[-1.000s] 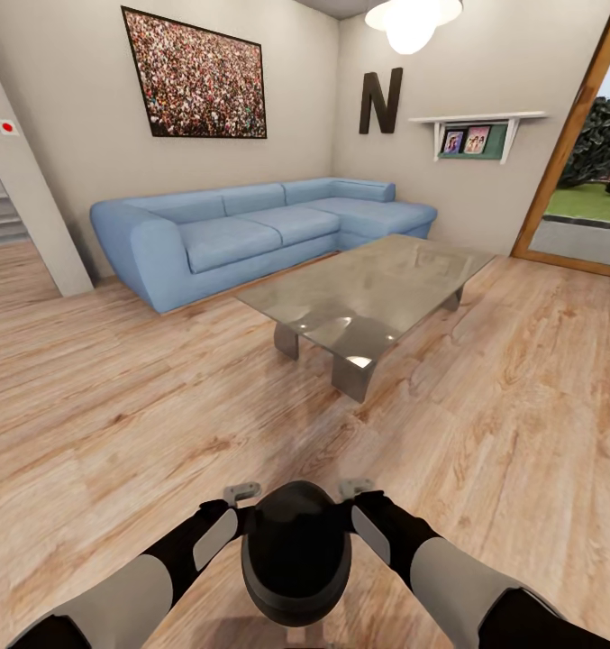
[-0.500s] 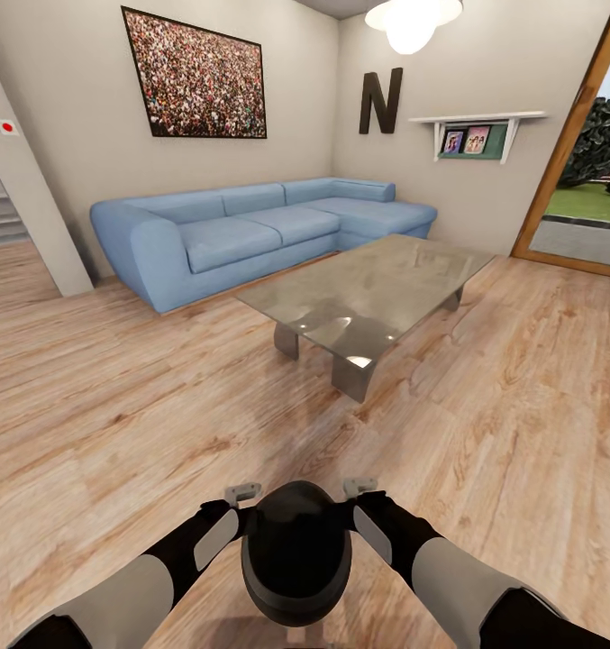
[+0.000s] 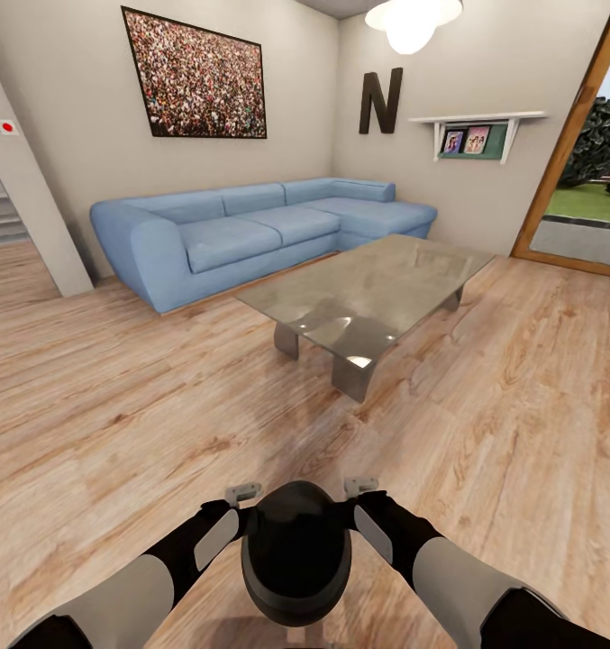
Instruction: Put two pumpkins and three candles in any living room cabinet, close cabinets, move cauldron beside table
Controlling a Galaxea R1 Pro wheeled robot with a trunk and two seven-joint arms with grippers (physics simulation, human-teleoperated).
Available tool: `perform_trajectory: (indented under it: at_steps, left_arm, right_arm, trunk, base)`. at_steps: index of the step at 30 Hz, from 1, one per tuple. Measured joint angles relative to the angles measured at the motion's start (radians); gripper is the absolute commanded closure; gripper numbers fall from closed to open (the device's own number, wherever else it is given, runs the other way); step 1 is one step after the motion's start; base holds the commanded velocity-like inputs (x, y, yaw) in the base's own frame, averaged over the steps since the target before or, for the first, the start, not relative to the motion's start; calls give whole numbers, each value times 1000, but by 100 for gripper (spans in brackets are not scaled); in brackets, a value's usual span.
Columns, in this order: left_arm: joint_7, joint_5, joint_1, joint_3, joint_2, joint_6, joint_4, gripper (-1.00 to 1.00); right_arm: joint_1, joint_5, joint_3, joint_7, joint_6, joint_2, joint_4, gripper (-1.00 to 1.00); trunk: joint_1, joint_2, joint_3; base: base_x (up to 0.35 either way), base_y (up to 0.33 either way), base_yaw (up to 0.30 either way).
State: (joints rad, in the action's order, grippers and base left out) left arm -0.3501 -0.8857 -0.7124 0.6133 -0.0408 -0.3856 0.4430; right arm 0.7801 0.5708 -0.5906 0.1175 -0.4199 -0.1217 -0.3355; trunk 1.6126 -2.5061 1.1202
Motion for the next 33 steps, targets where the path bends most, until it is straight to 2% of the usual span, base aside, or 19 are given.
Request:
perform_trajectory:
  at_steps: [18,33]
  left_arm:
    - [0,3,0,4,-4,1,0,-100]
    - [0,3,0,5,-6,2,0,-100]
  right_arm:
    - [0,0,0,0,0,9,0,-100]
    - [0,0,0,0,0,9,-1,-100]
  trunk:
    - [0,0,0]
    - [7,-3,58]
  base:
    - [0,0,0]
    - [0,0,0]
